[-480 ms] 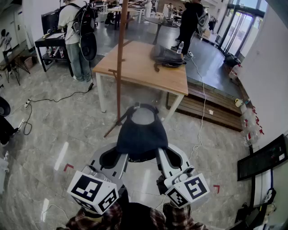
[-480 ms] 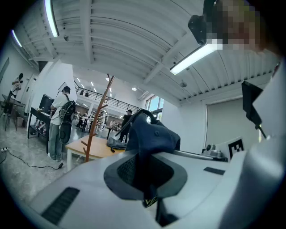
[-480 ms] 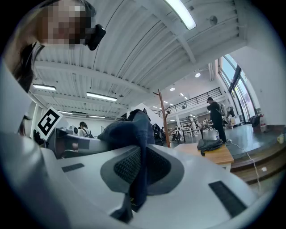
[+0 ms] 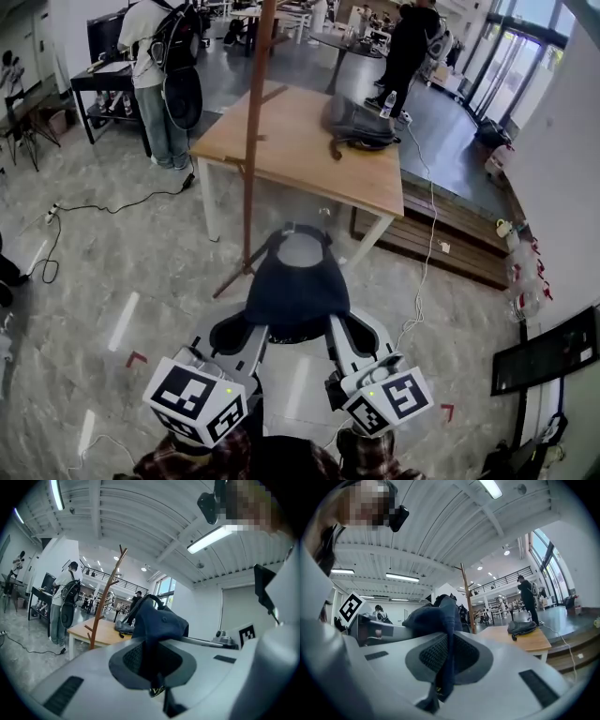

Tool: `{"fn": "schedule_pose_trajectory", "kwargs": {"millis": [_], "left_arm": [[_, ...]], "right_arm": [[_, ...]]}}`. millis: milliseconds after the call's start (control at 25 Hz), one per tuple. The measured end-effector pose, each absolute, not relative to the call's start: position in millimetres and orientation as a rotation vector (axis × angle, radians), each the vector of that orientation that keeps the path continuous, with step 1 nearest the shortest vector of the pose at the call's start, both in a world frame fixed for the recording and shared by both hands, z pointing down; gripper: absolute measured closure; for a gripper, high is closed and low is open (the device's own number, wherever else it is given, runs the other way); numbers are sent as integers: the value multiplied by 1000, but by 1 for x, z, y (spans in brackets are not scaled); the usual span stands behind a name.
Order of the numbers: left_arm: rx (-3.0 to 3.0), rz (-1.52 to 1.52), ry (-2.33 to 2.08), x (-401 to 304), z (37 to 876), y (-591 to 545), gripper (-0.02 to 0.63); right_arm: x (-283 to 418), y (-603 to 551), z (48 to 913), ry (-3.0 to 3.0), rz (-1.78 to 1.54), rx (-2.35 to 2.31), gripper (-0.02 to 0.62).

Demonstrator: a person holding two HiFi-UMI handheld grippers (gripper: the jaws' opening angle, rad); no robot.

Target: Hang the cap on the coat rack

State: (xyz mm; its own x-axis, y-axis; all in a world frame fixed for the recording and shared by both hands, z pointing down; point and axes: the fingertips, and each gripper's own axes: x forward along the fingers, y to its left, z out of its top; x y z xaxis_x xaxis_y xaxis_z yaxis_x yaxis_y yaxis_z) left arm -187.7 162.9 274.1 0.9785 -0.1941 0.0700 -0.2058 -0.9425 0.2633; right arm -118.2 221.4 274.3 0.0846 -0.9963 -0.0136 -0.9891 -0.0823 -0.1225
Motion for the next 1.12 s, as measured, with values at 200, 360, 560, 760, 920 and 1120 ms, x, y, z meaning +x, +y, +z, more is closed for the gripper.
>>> {"fn": "schedule_pose_trajectory", "kwargs": {"millis": [200, 360, 560, 760, 920, 1120], "left_arm": [[2857, 66, -298, -145, 268, 97, 589], [2862, 54, -320, -122, 261, 51, 589], [2863, 66, -334, -99, 261, 6, 589], [2863, 92, -338, -75, 272, -17, 589], [2852, 124, -367, -50, 281, -35, 589], [2814, 133, -485, -15, 290, -65, 589]], "right_arm": [[-73, 152, 267, 2067, -108, -2231, 575], [-48, 102, 261, 2093, -100, -2207, 575], [-25, 56, 261, 2097, -107, -2194, 575], [0, 32, 273, 2090, -134, -2183, 575], [25, 12, 283, 2101, -177, -2169, 575], [64, -24, 292, 2195, -225, -2080, 575]]}}
